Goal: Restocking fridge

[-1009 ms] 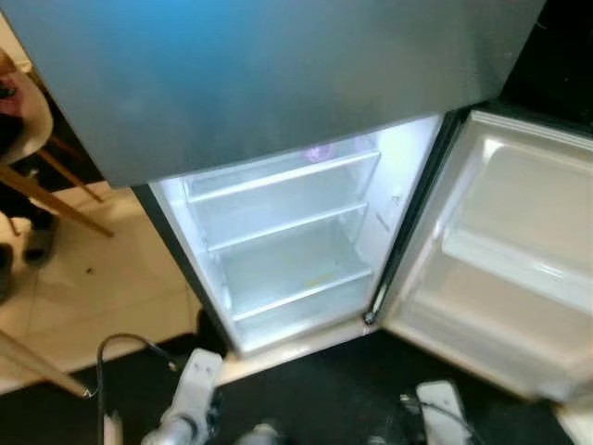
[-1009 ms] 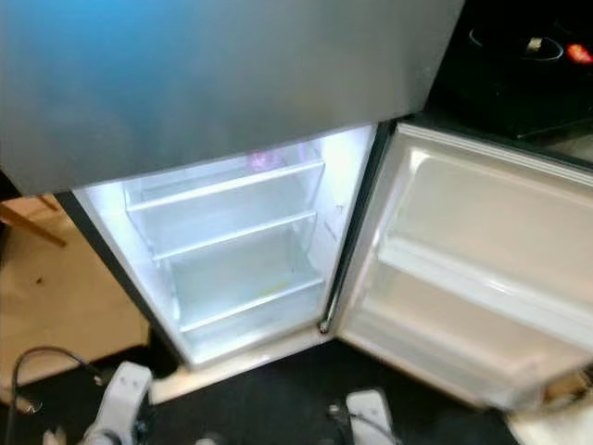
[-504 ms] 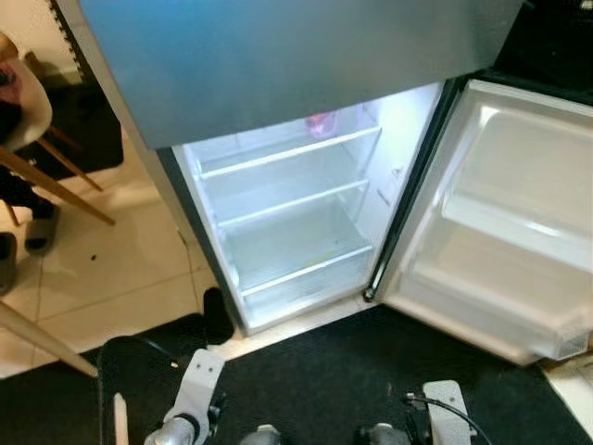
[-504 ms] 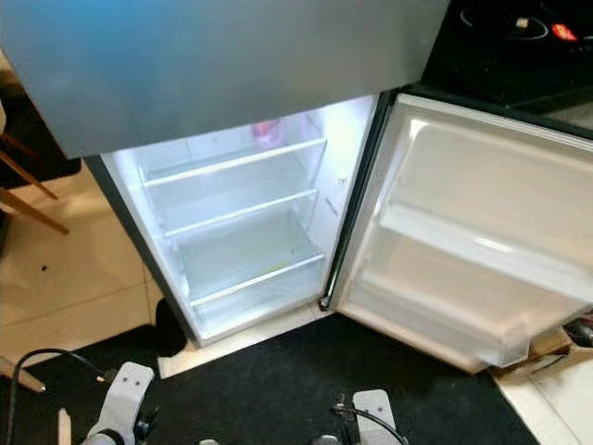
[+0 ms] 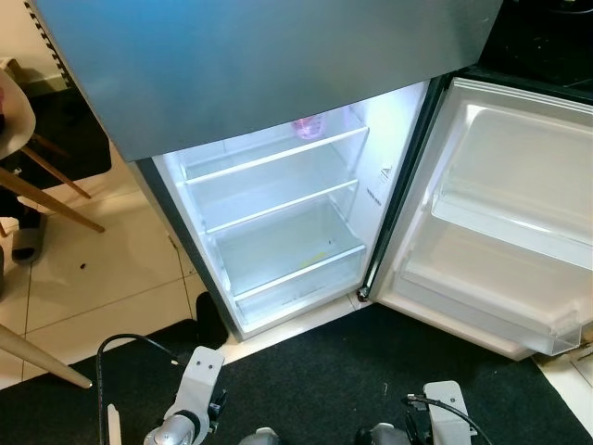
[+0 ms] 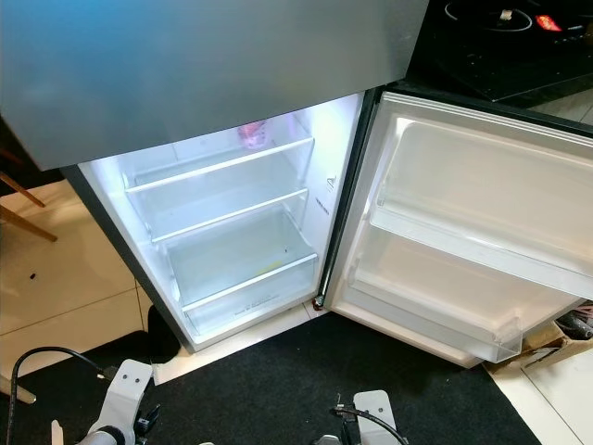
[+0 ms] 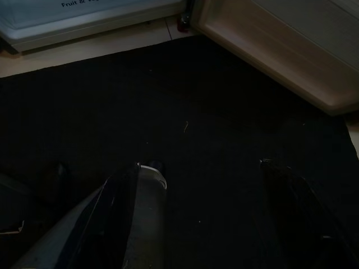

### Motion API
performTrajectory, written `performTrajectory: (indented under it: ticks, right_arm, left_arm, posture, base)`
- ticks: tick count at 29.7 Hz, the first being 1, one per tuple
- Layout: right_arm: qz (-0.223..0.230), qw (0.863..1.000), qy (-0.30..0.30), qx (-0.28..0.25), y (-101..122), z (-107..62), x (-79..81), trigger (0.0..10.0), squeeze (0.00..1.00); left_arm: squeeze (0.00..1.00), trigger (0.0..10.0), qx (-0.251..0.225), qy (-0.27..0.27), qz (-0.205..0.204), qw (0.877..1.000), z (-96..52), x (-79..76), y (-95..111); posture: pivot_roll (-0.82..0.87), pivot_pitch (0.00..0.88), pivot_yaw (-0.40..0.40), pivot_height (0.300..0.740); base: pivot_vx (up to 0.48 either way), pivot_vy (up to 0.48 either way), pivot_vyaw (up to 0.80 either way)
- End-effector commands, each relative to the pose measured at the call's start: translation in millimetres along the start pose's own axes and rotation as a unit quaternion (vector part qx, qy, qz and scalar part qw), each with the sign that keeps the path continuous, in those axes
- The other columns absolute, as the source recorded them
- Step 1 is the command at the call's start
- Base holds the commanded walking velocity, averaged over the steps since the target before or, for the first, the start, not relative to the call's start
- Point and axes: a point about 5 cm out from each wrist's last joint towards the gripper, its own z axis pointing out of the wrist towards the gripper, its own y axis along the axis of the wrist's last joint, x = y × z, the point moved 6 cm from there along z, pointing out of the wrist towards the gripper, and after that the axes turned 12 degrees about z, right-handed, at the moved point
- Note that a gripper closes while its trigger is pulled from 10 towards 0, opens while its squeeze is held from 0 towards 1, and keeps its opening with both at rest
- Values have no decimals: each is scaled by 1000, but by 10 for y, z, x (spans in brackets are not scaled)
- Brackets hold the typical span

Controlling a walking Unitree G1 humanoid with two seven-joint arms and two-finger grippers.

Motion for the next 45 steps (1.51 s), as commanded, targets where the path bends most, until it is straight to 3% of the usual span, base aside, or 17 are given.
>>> performTrajectory:
  ticks: [1, 8, 45]
  right_arm:
    - [2, 1000, -4, 22, -152, -49, -22, 10000, 0]
    - [1, 1000, -4, 22, -153, -49, -25, 10000, 0]
    - [0, 1000, -3, 21, -143, -46, -30, 10000, 0]
  left_arm:
    - [0, 10000, 14, -7, 3, 1000, -31, -16, -104]
    - [0, 10000, 11, -15, 8, 1000, -35, -41, -101]
    - [0, 10000, 10, -15, 10, 1000, -40, -47, -108]
  posture:
    - [-82, 150, 6, 727]
    - [-82, 151, 5, 727]
    - [-82, 146, 6, 727]
  base:
    - [0, 0, 0]
    - [0, -79, 0]
    - [0, -388, 0]
